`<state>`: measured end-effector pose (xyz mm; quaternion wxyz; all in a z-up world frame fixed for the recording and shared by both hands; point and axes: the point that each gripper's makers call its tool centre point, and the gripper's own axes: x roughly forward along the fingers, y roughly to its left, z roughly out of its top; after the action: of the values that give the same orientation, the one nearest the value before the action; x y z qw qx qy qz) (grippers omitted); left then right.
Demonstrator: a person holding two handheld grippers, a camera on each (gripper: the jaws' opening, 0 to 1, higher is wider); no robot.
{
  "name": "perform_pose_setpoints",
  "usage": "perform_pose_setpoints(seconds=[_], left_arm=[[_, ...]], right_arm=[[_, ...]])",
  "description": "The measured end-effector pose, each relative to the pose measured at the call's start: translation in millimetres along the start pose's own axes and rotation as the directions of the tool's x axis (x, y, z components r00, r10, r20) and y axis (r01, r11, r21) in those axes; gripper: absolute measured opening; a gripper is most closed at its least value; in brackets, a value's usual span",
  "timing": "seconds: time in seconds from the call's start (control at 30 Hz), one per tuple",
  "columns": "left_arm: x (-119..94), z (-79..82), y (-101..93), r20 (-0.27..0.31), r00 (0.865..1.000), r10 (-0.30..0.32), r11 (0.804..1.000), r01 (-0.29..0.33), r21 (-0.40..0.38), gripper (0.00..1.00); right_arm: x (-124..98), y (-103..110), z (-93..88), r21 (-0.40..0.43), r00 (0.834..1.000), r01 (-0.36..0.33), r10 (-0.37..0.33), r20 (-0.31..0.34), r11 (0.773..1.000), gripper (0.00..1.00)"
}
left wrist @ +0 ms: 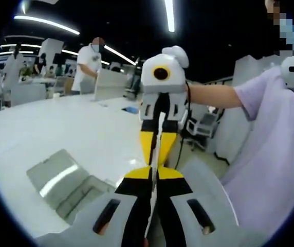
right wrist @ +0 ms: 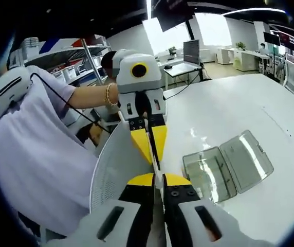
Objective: Insert the divider into the dual guide fixture by aligning both edges with the guide slots and pushing it downward to the bottom, including one-sided entry, uneven engagement, binding, and posture correction.
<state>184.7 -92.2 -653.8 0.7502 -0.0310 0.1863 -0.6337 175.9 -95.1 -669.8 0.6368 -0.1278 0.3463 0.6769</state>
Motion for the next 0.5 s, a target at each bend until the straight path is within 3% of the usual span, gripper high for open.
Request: perform_pose_setpoints(seconds=[0.2,0.5], left_arm=[[0.0,0.3,2.6,0.0,1.0,0.011,1.0,-0.011,0.006,0.03],[-0.7,-1.3,7.6,-0.005,0.999,0.036,0.999,-0.036,0.034,0.1]], right_arm=[[0.6,-1.7,1.3,0.023,1.0,0.001,-0.001,0.01,1.0,0.0],[4.0,-6.3,4.2,-0.011,0.999,0.033,-0.033,0.022,0.999,0.0]])
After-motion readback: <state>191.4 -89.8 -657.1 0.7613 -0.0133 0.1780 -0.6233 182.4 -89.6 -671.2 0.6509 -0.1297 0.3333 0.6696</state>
